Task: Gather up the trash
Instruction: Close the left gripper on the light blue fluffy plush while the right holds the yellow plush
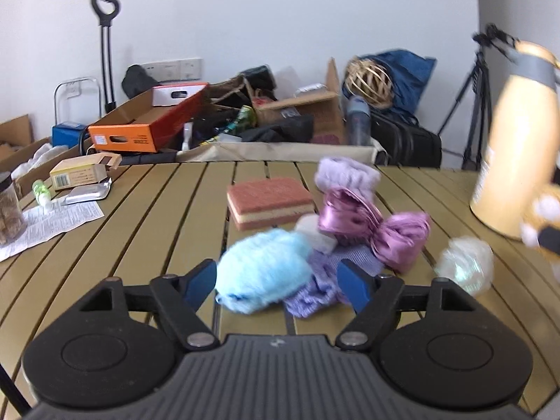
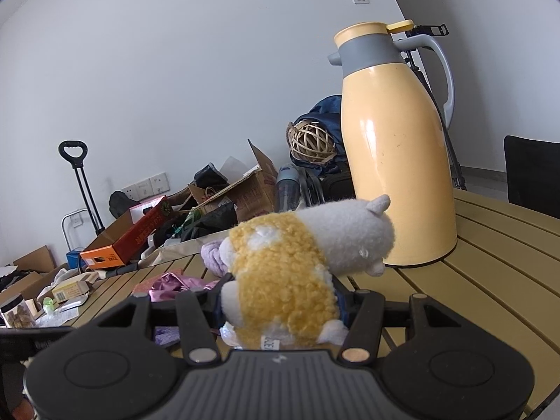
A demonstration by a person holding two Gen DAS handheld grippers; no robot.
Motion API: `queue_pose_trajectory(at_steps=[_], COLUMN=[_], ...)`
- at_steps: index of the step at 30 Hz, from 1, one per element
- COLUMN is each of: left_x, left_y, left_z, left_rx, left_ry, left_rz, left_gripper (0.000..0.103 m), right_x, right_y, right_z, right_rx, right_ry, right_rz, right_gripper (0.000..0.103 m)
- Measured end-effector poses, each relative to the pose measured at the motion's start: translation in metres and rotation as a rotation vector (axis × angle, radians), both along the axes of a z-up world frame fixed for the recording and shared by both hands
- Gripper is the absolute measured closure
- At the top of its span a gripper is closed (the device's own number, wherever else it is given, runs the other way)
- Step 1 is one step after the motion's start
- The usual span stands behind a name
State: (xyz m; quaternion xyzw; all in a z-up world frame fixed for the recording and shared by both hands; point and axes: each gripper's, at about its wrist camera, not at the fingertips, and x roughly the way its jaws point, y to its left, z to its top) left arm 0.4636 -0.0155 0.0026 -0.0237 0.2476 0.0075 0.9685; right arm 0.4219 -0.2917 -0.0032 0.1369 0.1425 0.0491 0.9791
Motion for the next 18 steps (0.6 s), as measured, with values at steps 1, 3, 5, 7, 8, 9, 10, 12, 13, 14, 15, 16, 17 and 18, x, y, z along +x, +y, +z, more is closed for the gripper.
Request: queue_pose_trajectory(at_steps=[1, 3, 5, 7, 8, 9, 10, 12, 13, 14, 15, 16, 17, 18], left_x=[0.004, 0.013, 0.025, 0.037, 0.043, 0.046, 0.049, 0.054, 0.056, 0.058, 0.059, 0.06, 0.06, 0.059], left_y=[0.004, 0.012, 0.02, 0.027, 0.029, 0.031, 0.033, 0.035, 0.036, 0.036, 0.037, 0.037, 0.039, 0.04], left_z=[0.0, -0.002, -0.005, -0.01, -0.013, -0.016, -0.018, -0.022, -0.024, -0.026, -0.028, -0.03, -0.031, -0.032], left_rx=[-0.023, -0.068, -0.119, -0.169, -0.195, -0.218, -0.24, -0.268, -0.278, -0.288, -0.295, -0.304, -0.318, -0.325], left_ry=[0.0, 0.008, 0.039, 0.076, 0.096, 0.111, 0.124, 0.141, 0.148, 0.155, 0.159, 0.164, 0.161, 0.156], left_rz=[0.009, 0.038, 0.065, 0.081, 0.084, 0.086, 0.086, 0.093, 0.094, 0.096, 0.1, 0.102, 0.098, 0.097], left_gripper=[0.021, 0.016, 0.016, 0.016, 0.016, 0.016, 0.016, 0.017, 0.018, 0.02, 0.026, 0.029, 0.03, 0.031], right_x=[0.001, 0.003, 0.004, 0.005, 0.006, 0.006, 0.006, 0.007, 0.007, 0.007, 0.007, 0.007, 0.006, 0.006], right_y=[0.0, 0.0, -0.001, -0.002, -0.003, -0.004, -0.004, -0.006, -0.006, -0.007, -0.007, -0.008, -0.009, -0.01], right_z=[-0.001, -0.002, -0.002, -0.003, -0.003, -0.004, -0.004, -0.006, -0.006, -0.006, -0.006, -0.006, -0.007, -0.007], right_rx=[-0.002, -0.007, -0.01, -0.014, -0.015, -0.016, -0.017, -0.018, -0.019, -0.02, -0.021, -0.021, -0.02, -0.02], right_ry=[0.004, 0.011, 0.017, 0.02, 0.022, 0.024, 0.026, 0.029, 0.031, 0.032, 0.032, 0.033, 0.033, 0.034], right_rz=[-0.001, -0.003, -0.006, -0.01, -0.012, -0.014, -0.016, -0.019, -0.02, -0.021, -0.022, -0.023, -0.024, -0.025], right_gripper=[0.05, 0.05, 0.05, 0.05, 0.05, 0.05, 0.05, 0.05, 0.05, 0.05, 0.05, 0.05, 0.05, 0.05])
